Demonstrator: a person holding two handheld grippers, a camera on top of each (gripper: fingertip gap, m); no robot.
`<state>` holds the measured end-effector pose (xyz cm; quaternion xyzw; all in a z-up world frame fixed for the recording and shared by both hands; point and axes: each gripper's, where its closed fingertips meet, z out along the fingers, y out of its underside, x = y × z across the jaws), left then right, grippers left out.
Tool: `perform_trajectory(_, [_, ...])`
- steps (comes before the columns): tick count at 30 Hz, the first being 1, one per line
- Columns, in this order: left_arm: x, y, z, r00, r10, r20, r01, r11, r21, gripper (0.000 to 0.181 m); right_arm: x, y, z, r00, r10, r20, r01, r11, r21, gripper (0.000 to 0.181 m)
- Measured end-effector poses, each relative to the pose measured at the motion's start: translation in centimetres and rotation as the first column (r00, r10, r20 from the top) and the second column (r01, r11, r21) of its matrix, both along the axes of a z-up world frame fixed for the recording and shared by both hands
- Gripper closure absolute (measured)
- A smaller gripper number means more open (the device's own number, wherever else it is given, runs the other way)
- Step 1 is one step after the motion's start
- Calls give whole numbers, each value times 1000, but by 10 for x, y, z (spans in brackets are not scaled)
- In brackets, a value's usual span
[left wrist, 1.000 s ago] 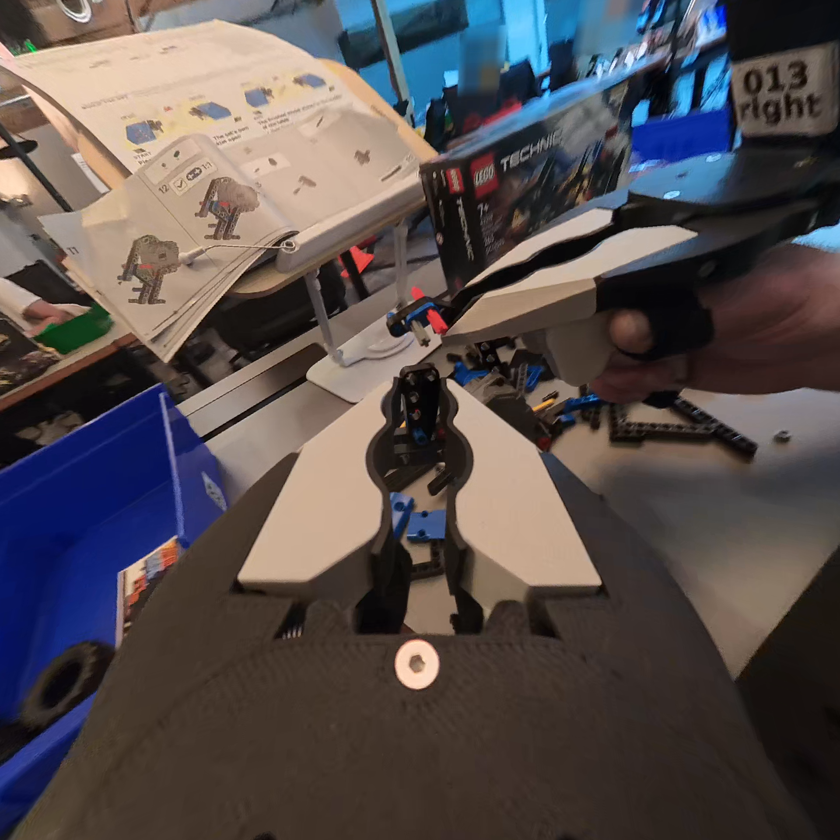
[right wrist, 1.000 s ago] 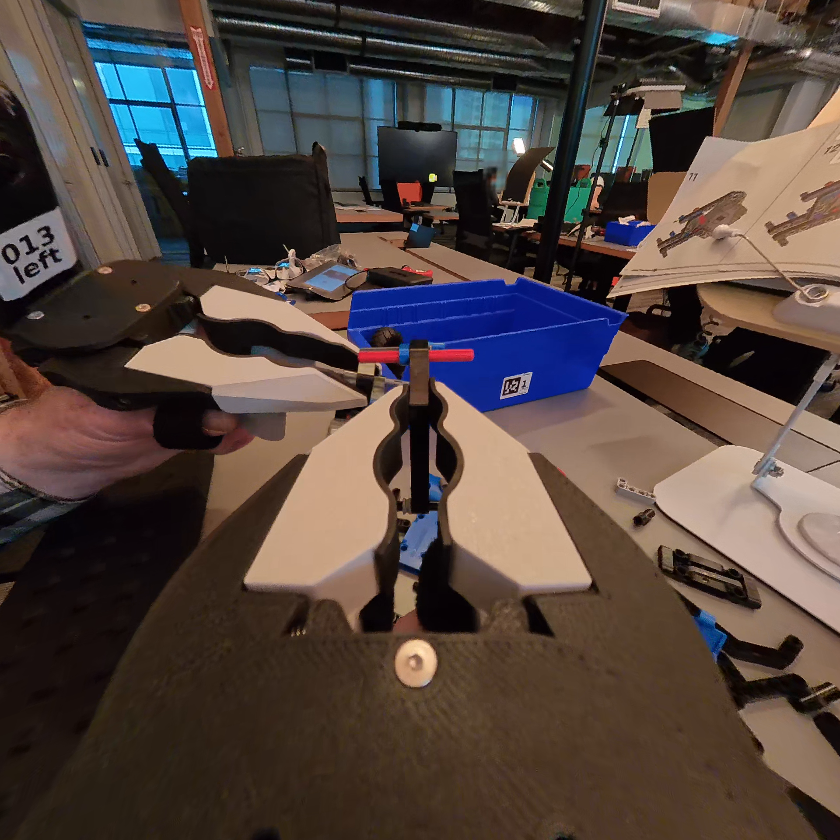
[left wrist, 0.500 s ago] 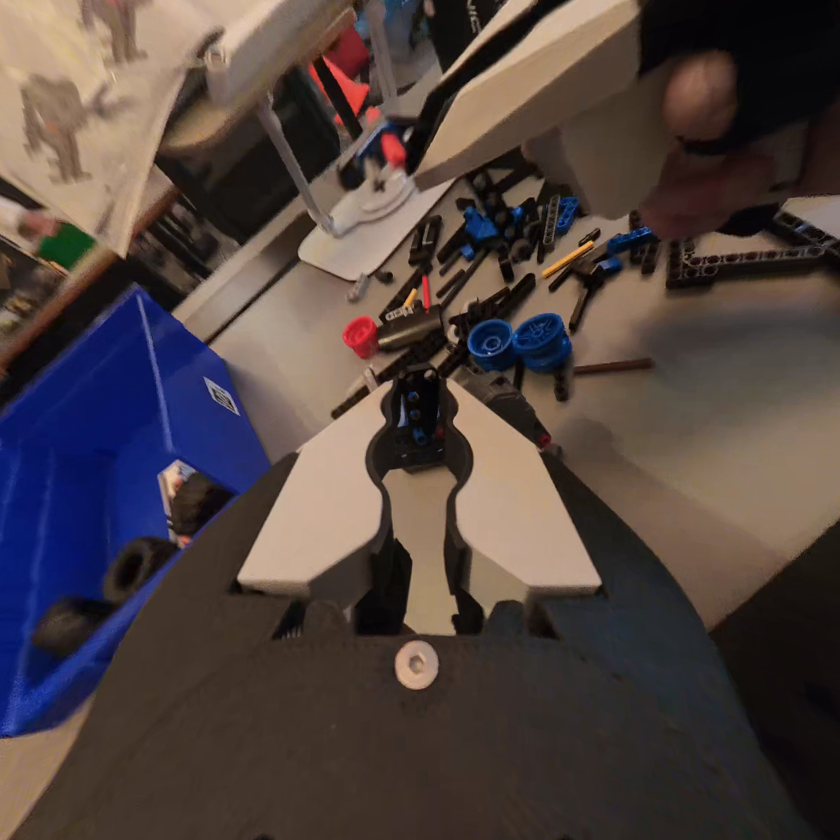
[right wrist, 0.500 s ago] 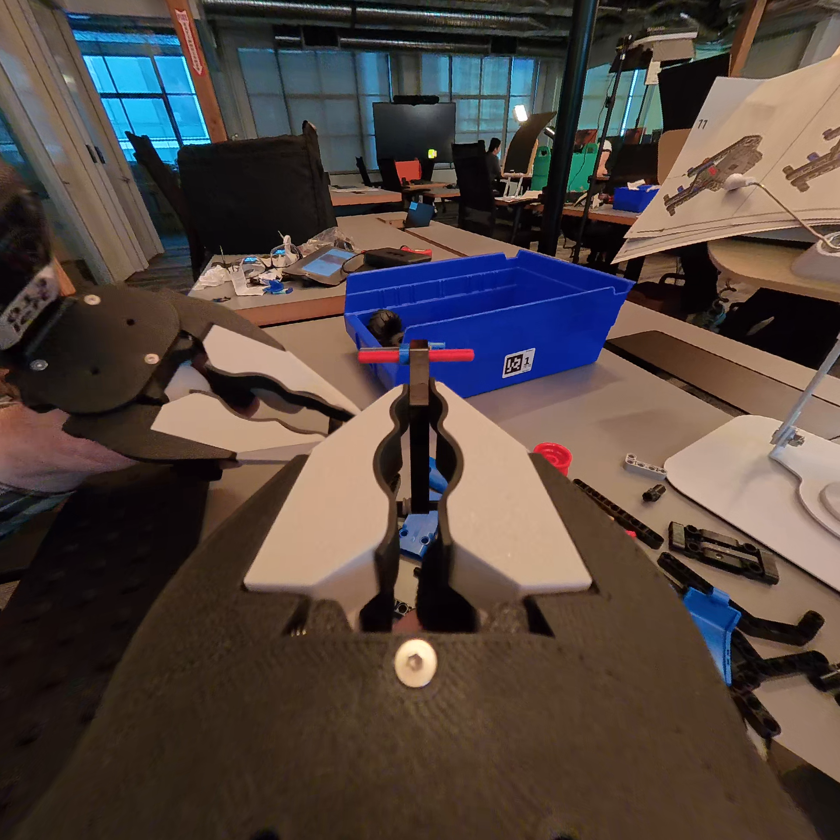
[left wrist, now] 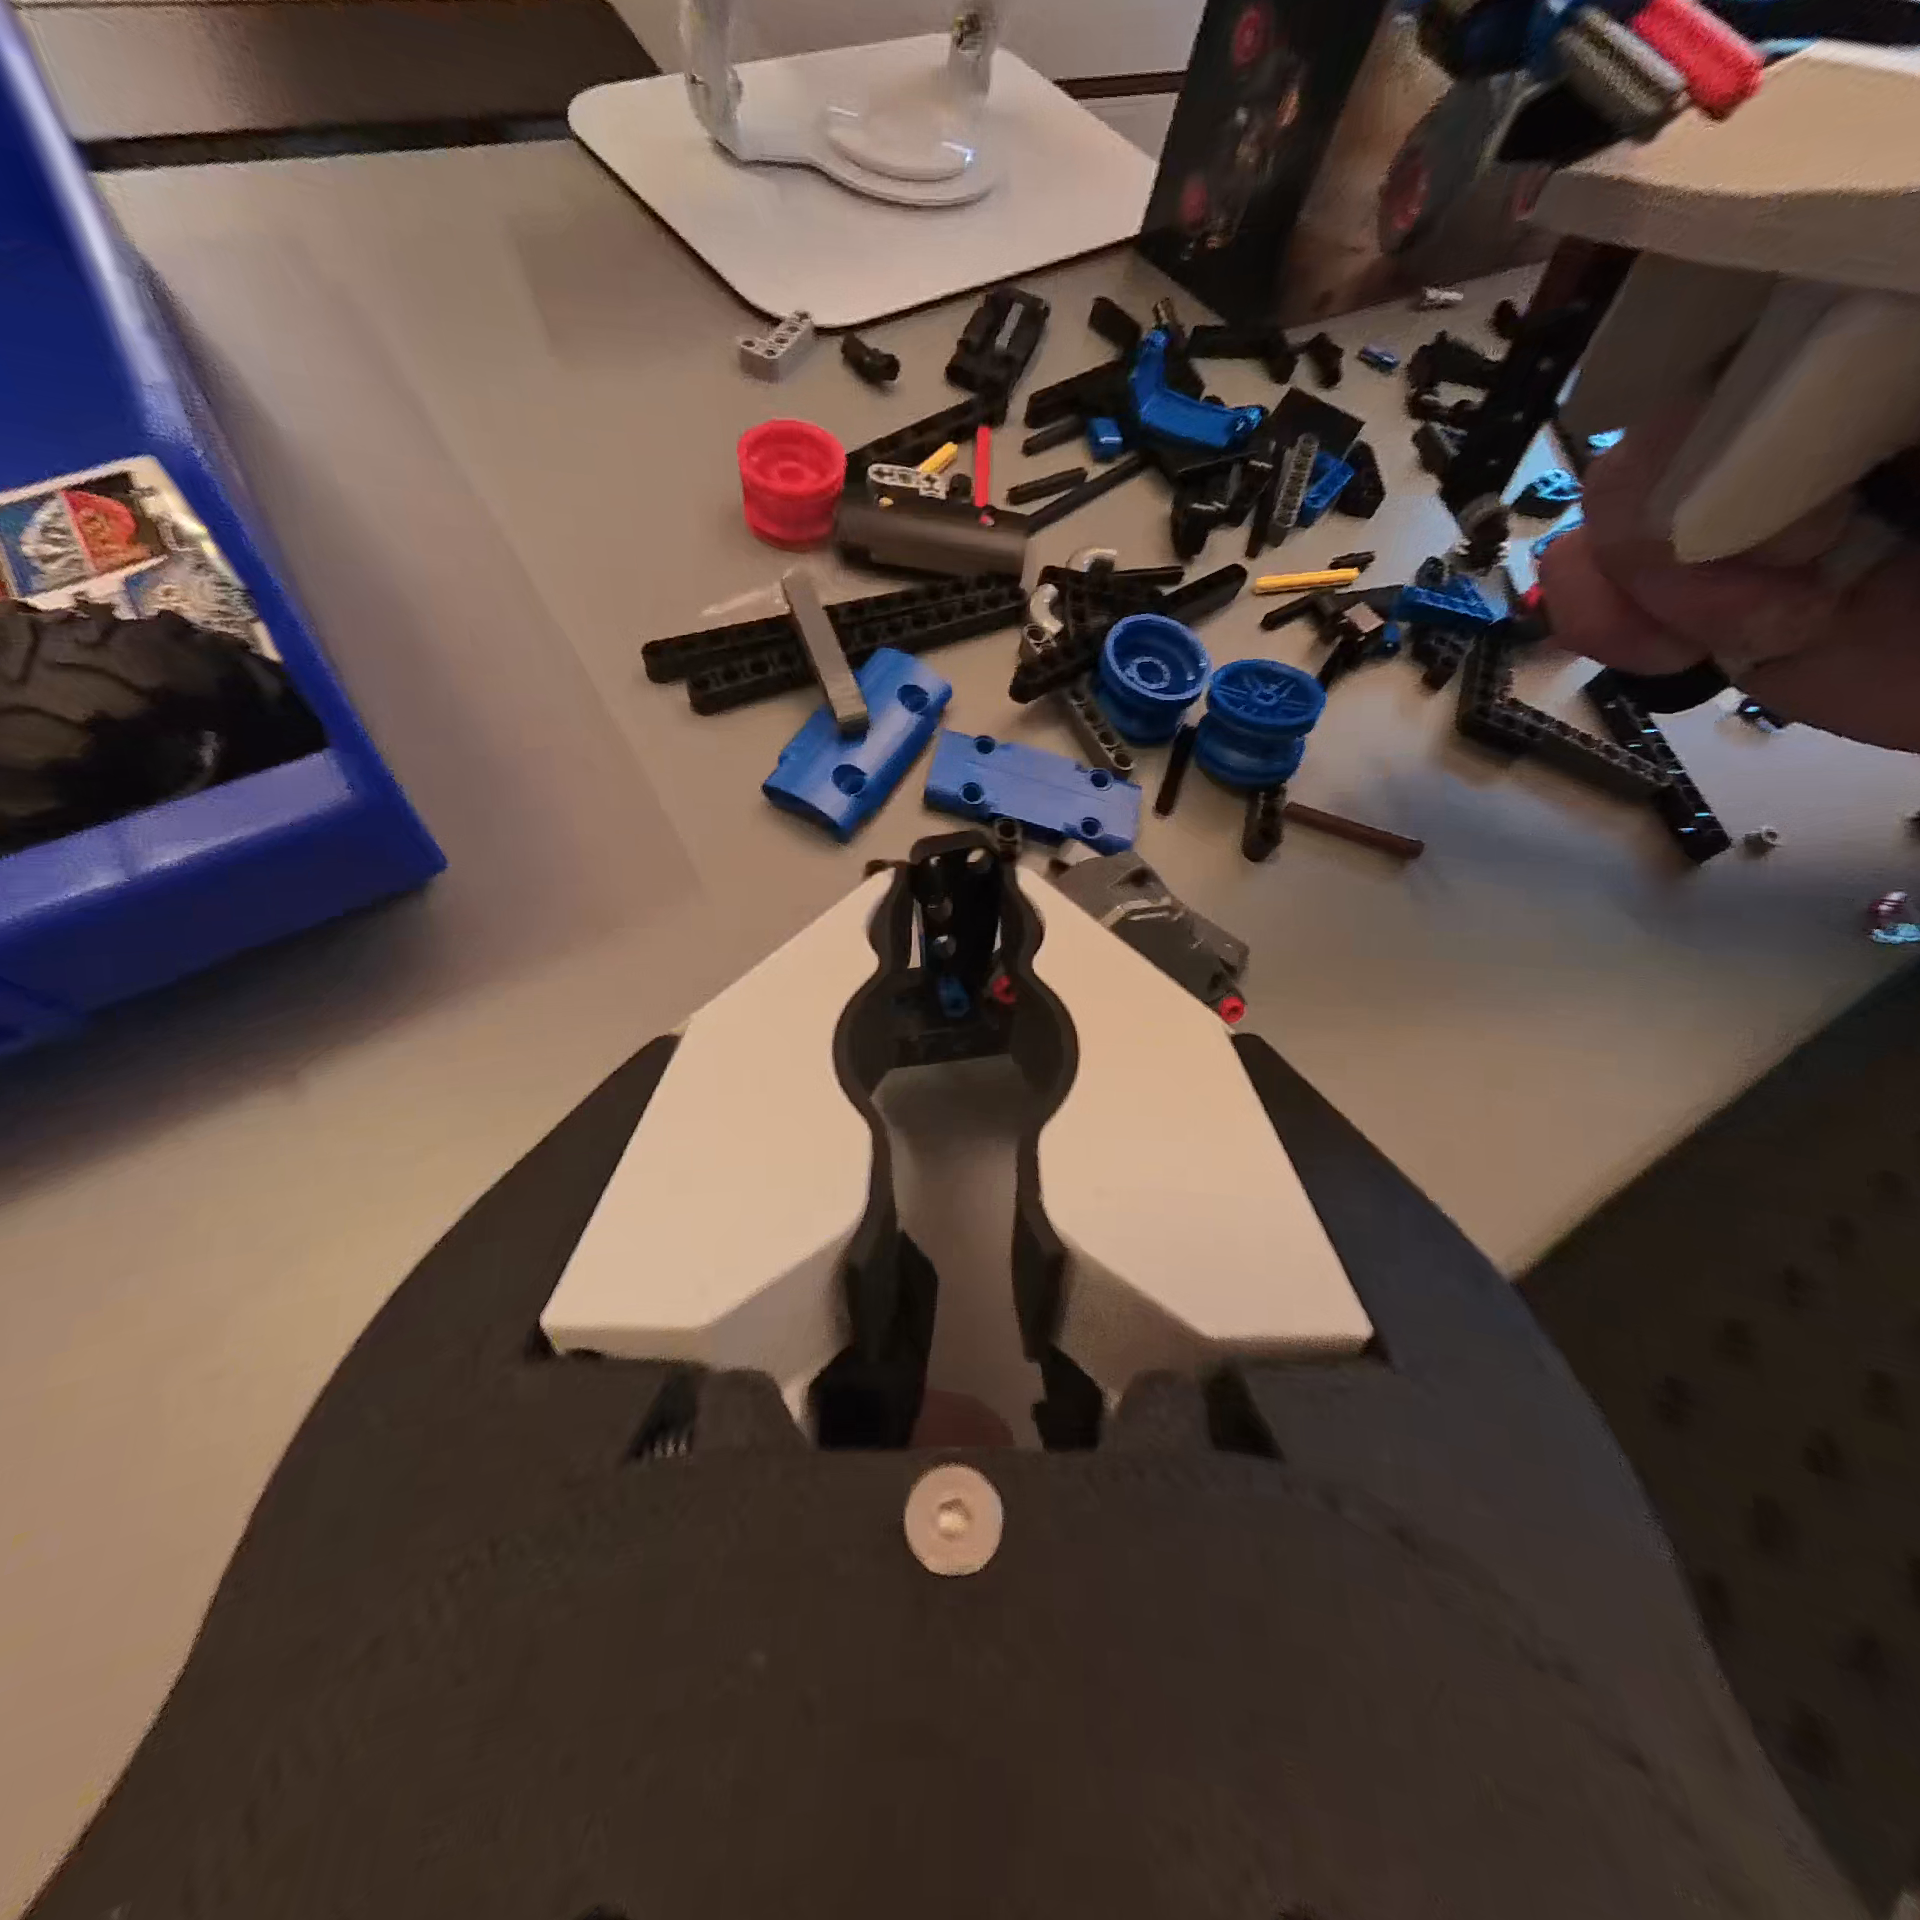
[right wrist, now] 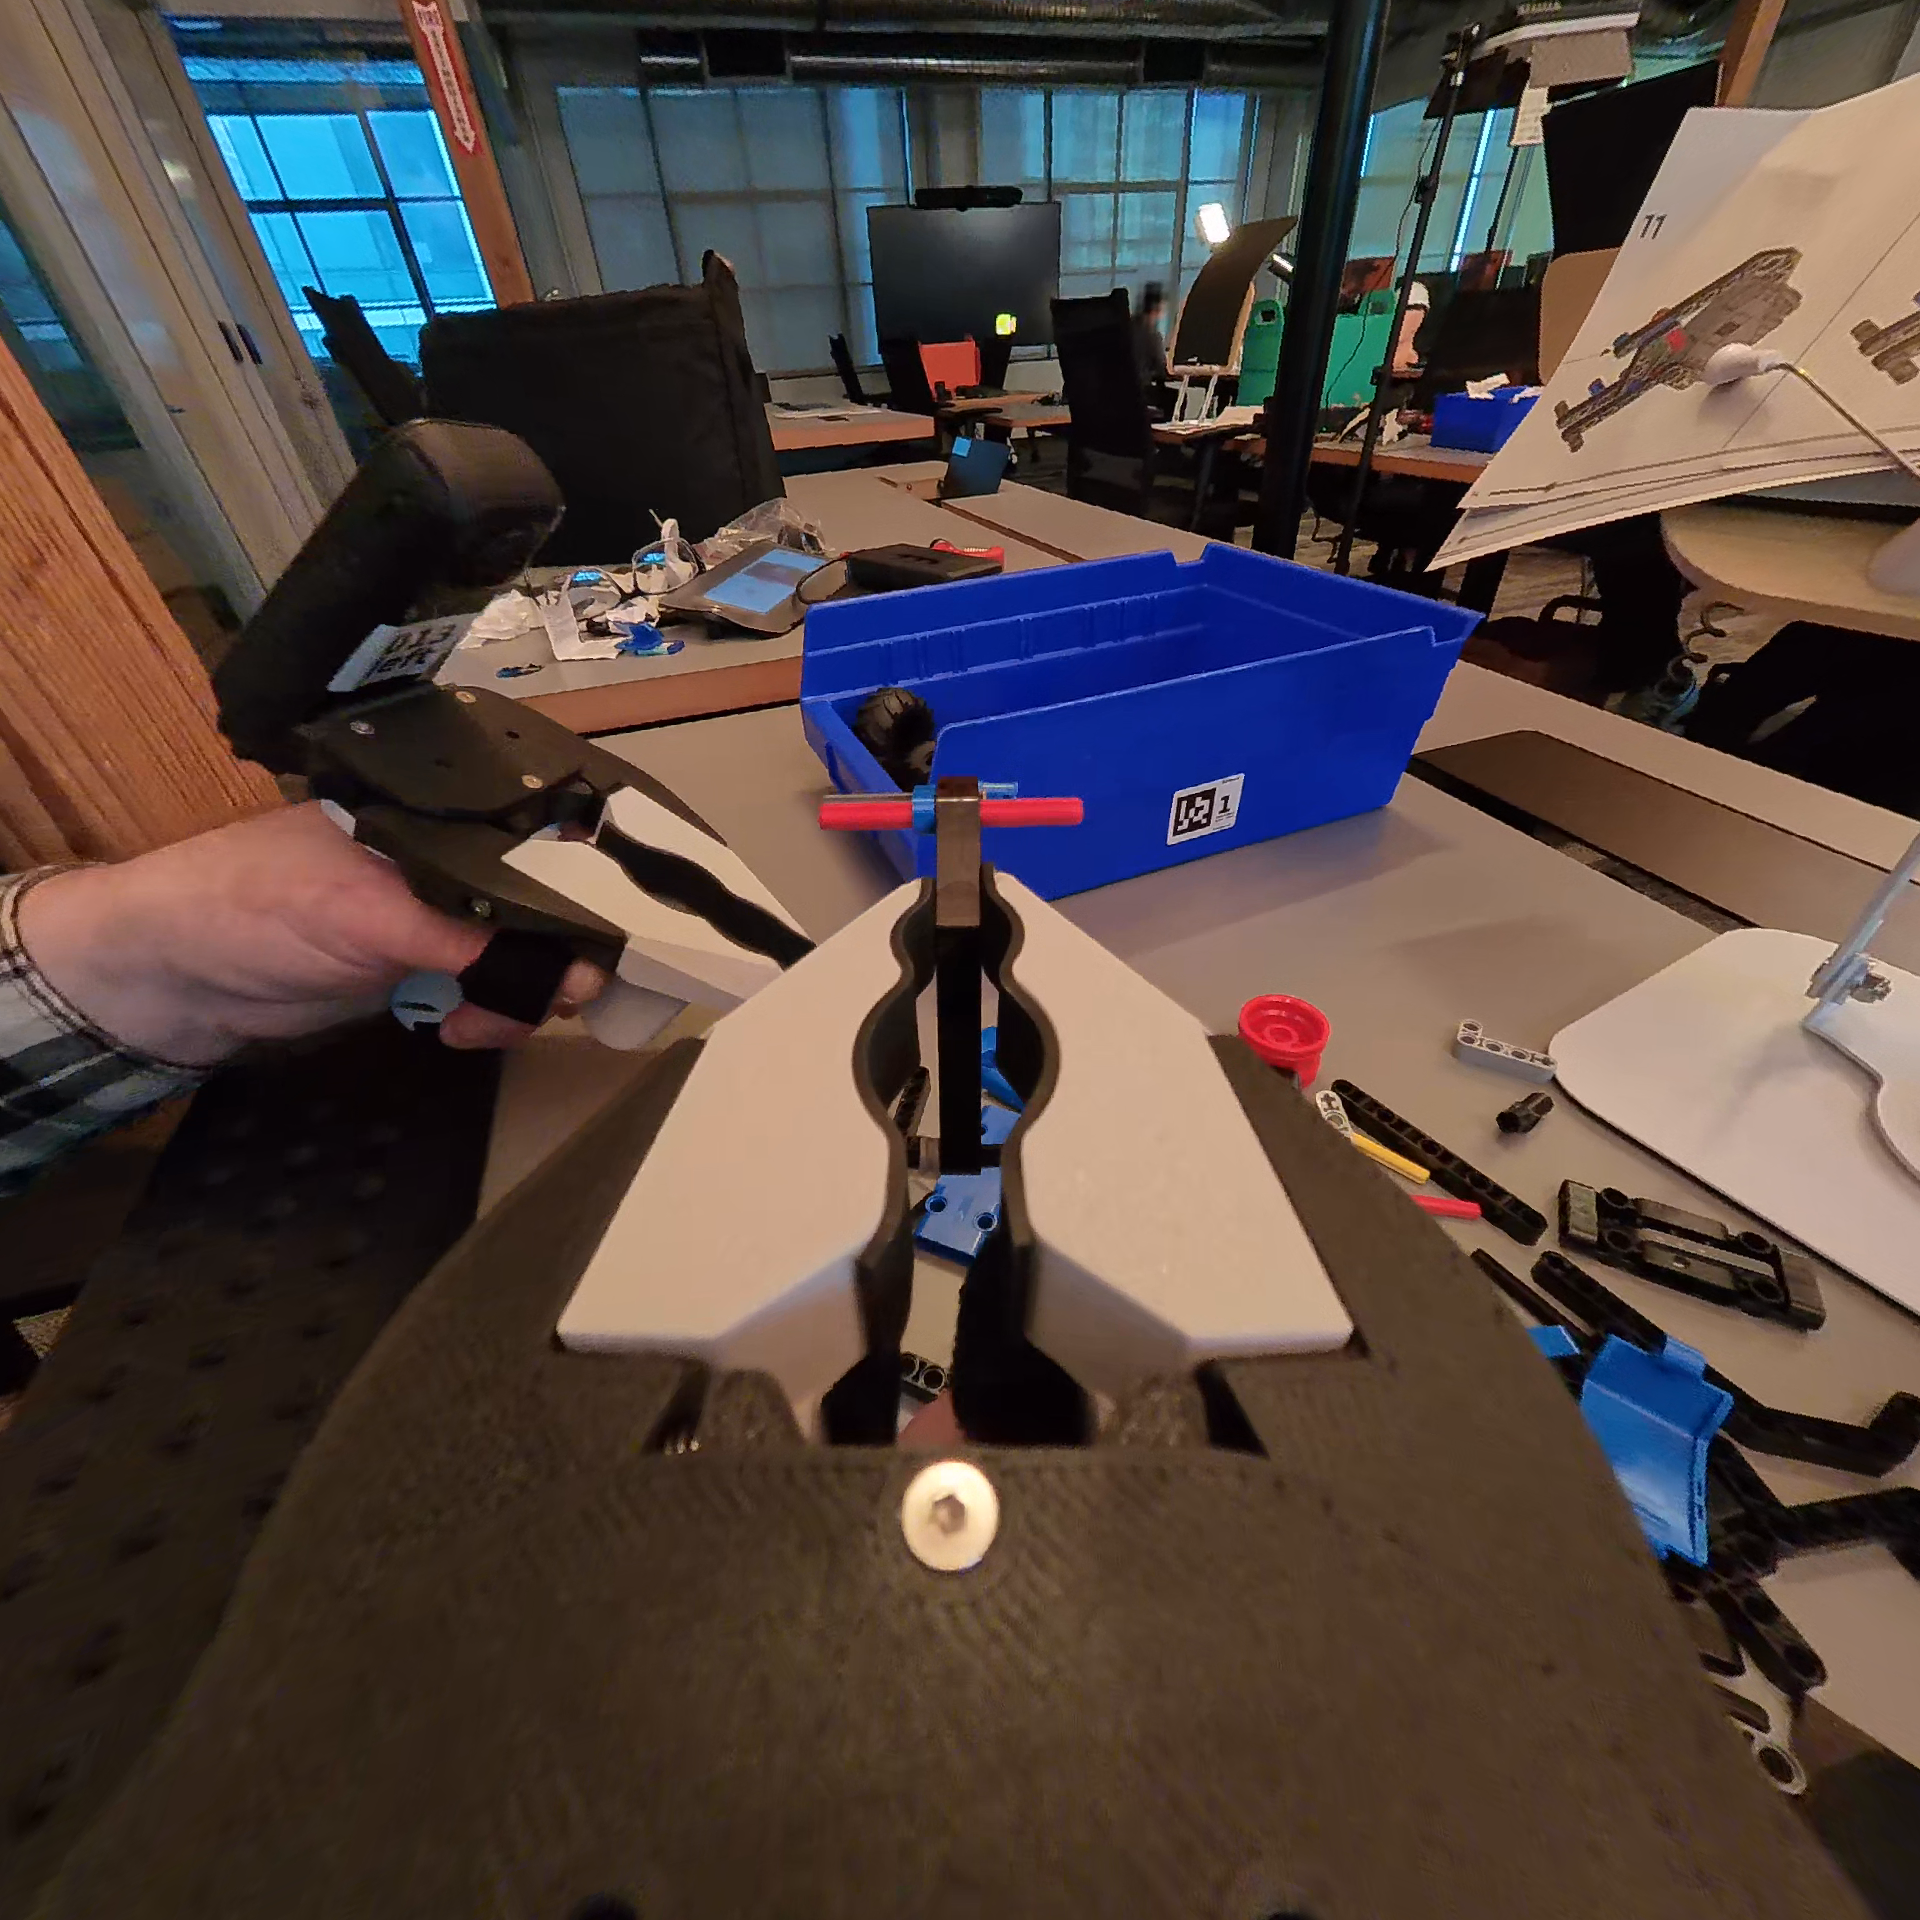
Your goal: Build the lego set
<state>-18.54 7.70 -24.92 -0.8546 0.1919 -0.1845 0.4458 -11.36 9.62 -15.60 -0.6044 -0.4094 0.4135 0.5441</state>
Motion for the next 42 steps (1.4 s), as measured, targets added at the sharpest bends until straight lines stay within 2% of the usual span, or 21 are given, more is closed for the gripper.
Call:
perform_trajectory(4, [16, -3, 8, 992, -85, 92, 85, 996, 5, 168, 0, 0, -1, 1000, 0, 2, 0, 1000, -2, 175])
perform_trajectory(6, [22, -8, 3, 984, -140, 111, 144, 989, -24, 167, 0, 1, -1, 1000, -1, 2, 1, 1000, -1, 175])
perform_trajectory(8, [23, -12, -3, 978, -186, 90, 192, 980, -55, 167, 0, 1, 0, 1000, -1, 1, 1, 1000, -1, 175])
perform_trajectory(12, [18, -14, -9, 975, -200, 100, 211, 972, -107, 167, 1, 0, 1, 1000, -1, -1, 1, 1000, 2, 175])
perform_trajectory(14, [15, -17, -16, 973, -223, 59, 229, 964, -137, 166, 1, 0, 1, 1000, -1, -1, 1, 1000, 3, 175])
perform_trajectory(23, [0, -26, -18, 973, -231, 18, 231, 957, -176, 169, 0, -1, -1, 1000, 5, 7, -5, 1000, 2, 175])
perform_trajectory(25, [-3, -29, -22, 972, -233, -20, 225, 956, -187, 162, -1, -1, -3, 1000, 9, 15, -9, 1000, 1, 175])
perform_trajectory(32, [-3, -33, -23, 967, -255, -13, 249, 952, -179, 153, -4, -1, -13, 999, 18, 50, -18, 1000, -9, 175])
perform_trajectory(37, [-1, -34, -23, 964, -265, -31, 256, 953, -163, 160, -6, -2, -19, 997, 26, 68, -25, 1000, -13, 175])
perform_trajectory(39, [-4, -29, -22, 970, -232, -72, 220, 965, -144, 159, -7, -2, -19, 997, 27, 70, -26, 1000, -14, 175])
perform_trajectory(42, [4, -31, -18, 975, -224, 2, 222, 963, -152, 160, -6, -2, -19, 997, 27, 67, -26, 1000, -16, 175])
